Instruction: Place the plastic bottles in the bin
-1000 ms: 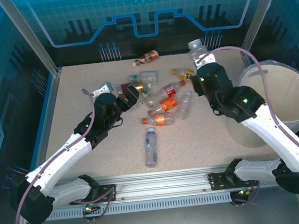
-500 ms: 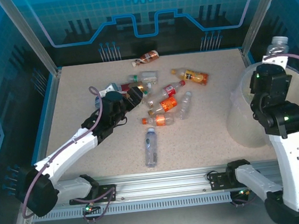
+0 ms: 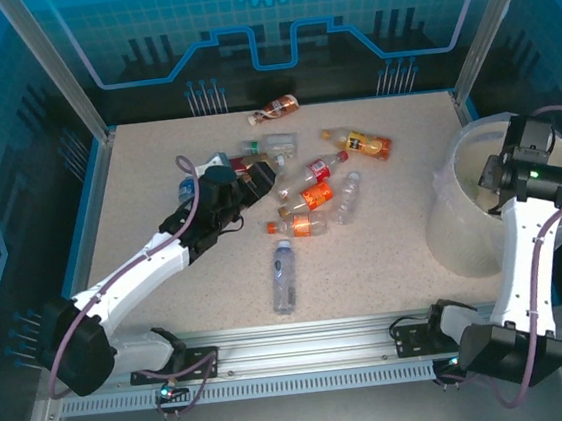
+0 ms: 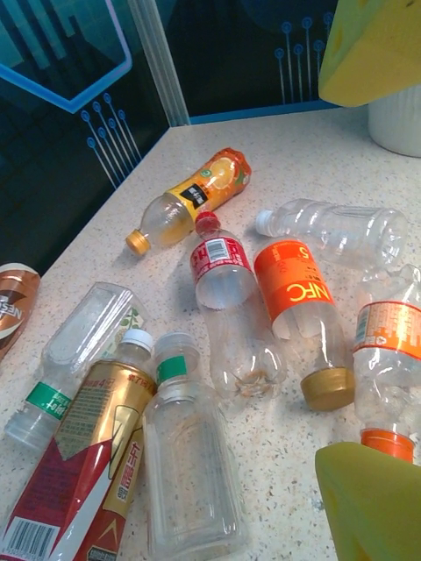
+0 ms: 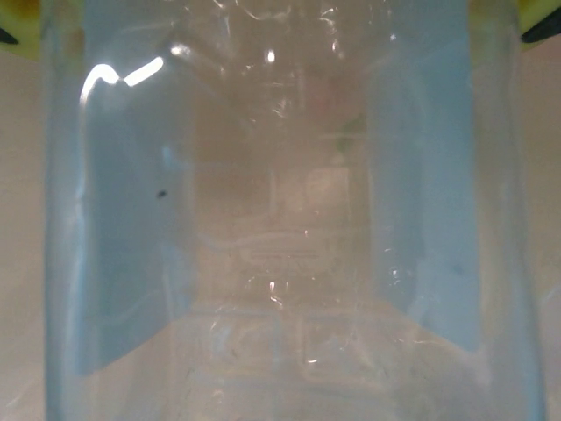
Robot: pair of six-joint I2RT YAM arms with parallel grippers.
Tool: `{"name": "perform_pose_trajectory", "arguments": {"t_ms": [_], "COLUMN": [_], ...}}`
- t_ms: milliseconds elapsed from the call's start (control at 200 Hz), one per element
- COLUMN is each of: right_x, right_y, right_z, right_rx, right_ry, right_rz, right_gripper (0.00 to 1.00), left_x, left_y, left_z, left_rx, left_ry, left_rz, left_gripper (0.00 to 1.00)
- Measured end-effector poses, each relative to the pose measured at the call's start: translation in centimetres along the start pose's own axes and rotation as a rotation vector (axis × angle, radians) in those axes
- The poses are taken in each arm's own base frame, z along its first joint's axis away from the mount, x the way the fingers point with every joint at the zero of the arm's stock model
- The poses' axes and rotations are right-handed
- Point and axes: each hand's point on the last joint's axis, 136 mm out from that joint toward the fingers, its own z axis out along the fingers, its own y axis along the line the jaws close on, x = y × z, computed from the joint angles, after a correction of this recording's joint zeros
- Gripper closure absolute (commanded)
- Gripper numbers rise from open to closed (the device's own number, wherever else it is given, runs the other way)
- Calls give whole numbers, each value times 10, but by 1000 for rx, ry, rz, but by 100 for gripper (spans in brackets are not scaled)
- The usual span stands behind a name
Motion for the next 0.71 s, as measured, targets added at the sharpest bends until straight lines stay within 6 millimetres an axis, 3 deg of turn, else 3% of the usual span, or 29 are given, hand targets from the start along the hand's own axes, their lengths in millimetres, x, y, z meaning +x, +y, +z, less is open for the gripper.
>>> {"name": "perform_pose_trajectory", "arguments": {"t_ms": [245, 420, 580, 705], "right_x": [28, 28, 25, 25], "right_y": [22, 28, 30, 21], "right_z": [27, 35, 36, 30], "right_rx": [-100, -121, -133, -102], "right_ry": [87, 76, 62, 9], "right_rz": [38, 73, 88, 123], "right_gripper": [41, 26, 17, 8], "left_x": [17, 37, 44, 73], "left_y": [23, 51, 60, 73], "left_z": [-2, -6, -8, -15], "left_rx": [-92, -200, -235, -288], "left_ry": [74, 165, 196, 277], "left_rz": [58, 78, 83, 136], "left_gripper": [1, 1, 1, 1]}}
